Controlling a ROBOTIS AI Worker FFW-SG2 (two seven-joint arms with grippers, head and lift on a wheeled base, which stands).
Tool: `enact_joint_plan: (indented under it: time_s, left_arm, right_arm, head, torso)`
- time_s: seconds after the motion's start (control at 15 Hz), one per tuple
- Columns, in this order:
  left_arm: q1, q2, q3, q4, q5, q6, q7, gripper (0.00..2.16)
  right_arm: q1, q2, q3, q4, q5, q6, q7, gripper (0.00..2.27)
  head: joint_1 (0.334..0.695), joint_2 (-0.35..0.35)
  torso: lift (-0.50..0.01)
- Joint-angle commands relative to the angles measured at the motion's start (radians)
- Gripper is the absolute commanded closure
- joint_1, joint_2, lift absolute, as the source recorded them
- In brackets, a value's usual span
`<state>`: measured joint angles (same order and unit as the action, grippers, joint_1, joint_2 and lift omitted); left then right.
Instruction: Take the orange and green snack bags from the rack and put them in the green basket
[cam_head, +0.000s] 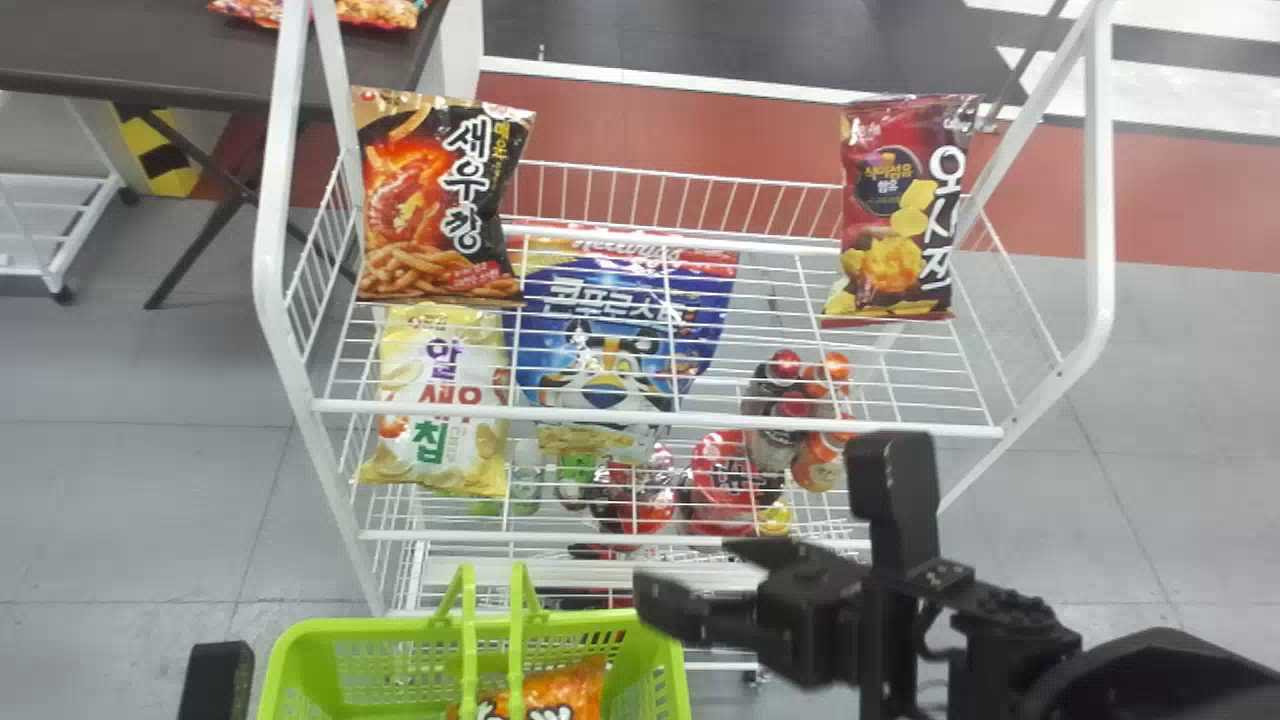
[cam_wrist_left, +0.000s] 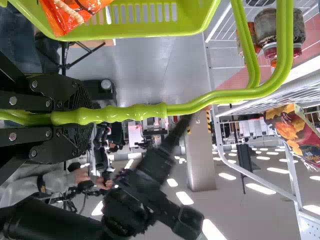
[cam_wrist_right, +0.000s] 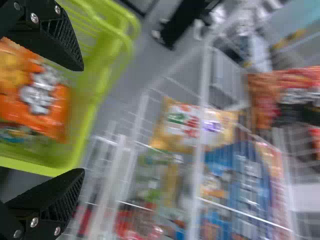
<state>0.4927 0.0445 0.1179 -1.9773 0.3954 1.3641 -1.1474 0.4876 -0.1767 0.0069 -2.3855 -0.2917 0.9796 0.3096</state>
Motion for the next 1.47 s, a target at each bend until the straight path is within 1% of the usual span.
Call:
enact_joint_plan:
  time_s: [0.0, 0.07, 0.13, 0.27, 0.4, 0.47, 0.53, 0.67, 0.73, 0.8, 0.93, 1.4]
  left_arm:
    - [0.001, 0.0, -0.006, 0.003, -0.001, -0.006, 0.0, 2.15]
    - [0.001, 0.0, -0.006, 0.005, -0.001, -0.009, -0.002, 2.15]
    - [0.003, 0.0, -0.006, 0.009, -0.001, -0.021, -0.005, 2.15]
    - [0.003, 0.0, -0.006, 0.014, -0.001, -0.033, -0.009, 2.15]
    - [0.003, 0.0, -0.01, 0.02, -0.003, -0.042, -0.014, 2.15]
    - [0.003, 0.0, -0.012, 0.022, -0.006, -0.045, -0.012, 2.15]
    - [0.003, 0.0, -0.014, 0.025, -0.006, -0.058, -0.012, 2.15]
    - [0.003, 0.0, -0.018, 0.028, -0.007, -0.061, -0.009, 2.15]
    - [0.003, 0.0, -0.018, 0.029, -0.007, -0.064, -0.009, 2.15]
    - [0.003, 0.0, -0.018, 0.031, -0.007, -0.07, -0.011, 2.15]
    - [0.007, 0.002, -0.017, 0.029, -0.007, -0.073, -0.015, 2.15]
    - [0.009, 0.002, -0.017, 0.026, -0.006, -0.073, -0.017, 2.15]
  right_arm:
    - [0.009, 0.023, -0.031, 0.029, 0.008, -0.244, -0.001, 0.1]
    - [0.016, 0.029, -0.035, 0.042, 0.02, -0.324, -0.006, 0.1]
    - [0.026, 0.04, -0.035, 0.062, 0.039, -0.416, -0.012, 0.1]
    - [0.059, 0.063, -0.035, 0.111, 0.069, -0.621, -0.024, 0.1]
    - [0.077, 0.085, -0.021, 0.174, 0.118, -0.787, -0.07, 0.1]
    - [0.082, 0.088, -0.008, 0.192, 0.126, -0.802, -0.103, 0.1]
    - [0.089, 0.097, 0.008, 0.204, 0.131, -0.815, -0.158, 0.1]
    - [0.094, 0.111, 0.033, 0.223, 0.144, -0.857, -0.188, 0.1]
    - [0.095, 0.111, 0.051, 0.223, 0.175, -0.888, -0.199, 0.1]
    - [0.095, 0.111, 0.061, 0.236, 0.187, -0.946, -0.205, 0.1]
    - [0.094, 0.114, 0.061, 0.252, 0.192, -0.971, -0.213, 0.11]
    - [0.101, 0.112, 0.068, 0.25, 0.206, -0.983, -0.213, 0.11]
  head:
    - [0.695, -0.181]
    - [0.695, -0.188]
    - [0.695, -0.207]
    - [0.695, -0.222]
    - [0.695, -0.239]
    - [0.695, -0.25]
    - [0.695, -0.274]
    - [0.695, -0.29]
    - [0.695, -0.291]
    - [0.695, -0.287]
    - [0.695, -0.269]
    - [0.695, -0.265]
  torso:
    - [0.0]
    - [0.0]
    - [0.0]
    - [0.0]
    - [0.0]
    - [0.0]
    - [0.0]
    - [0.0]
    - [0.0]
    - [0.0]
    - [0.0]
    - [0.0]
